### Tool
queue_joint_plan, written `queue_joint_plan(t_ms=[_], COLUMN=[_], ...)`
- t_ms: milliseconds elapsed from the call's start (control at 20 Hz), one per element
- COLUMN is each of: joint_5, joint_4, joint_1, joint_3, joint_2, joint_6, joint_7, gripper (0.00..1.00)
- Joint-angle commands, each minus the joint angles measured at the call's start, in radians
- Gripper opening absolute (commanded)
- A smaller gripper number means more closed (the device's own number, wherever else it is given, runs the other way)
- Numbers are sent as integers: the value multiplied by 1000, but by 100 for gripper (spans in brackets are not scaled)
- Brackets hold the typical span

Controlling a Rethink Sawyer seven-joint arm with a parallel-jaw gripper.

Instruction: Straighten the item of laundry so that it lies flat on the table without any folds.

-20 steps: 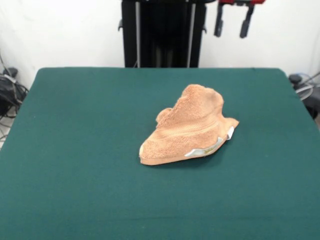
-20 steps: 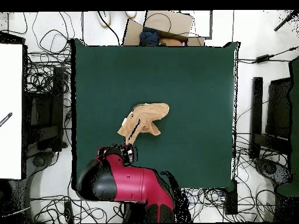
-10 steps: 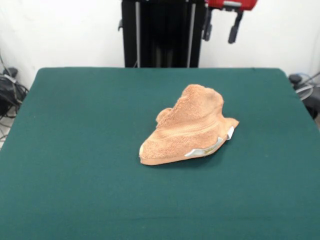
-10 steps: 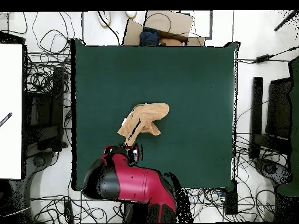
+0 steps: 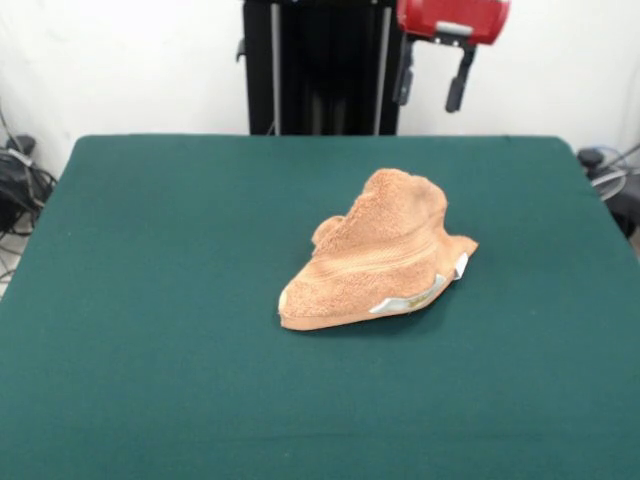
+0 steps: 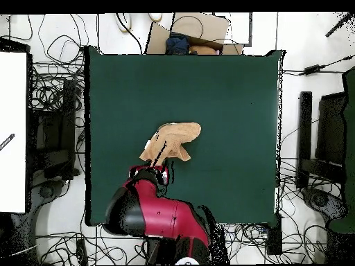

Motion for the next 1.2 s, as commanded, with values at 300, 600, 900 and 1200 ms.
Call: queue_joint_plan(t_ms=[300,600,900,1200], joint_5=[55,52,49,34], joint_4=[84,35,49,62], joint_1=[8,1,4,-11], joint_3=[-14,51,48,57], joint_2=[117,139,172,188], joint_6=[-190,-192,-255,-318], joint_7=[288,260,282,302], gripper=[100,100,100,100])
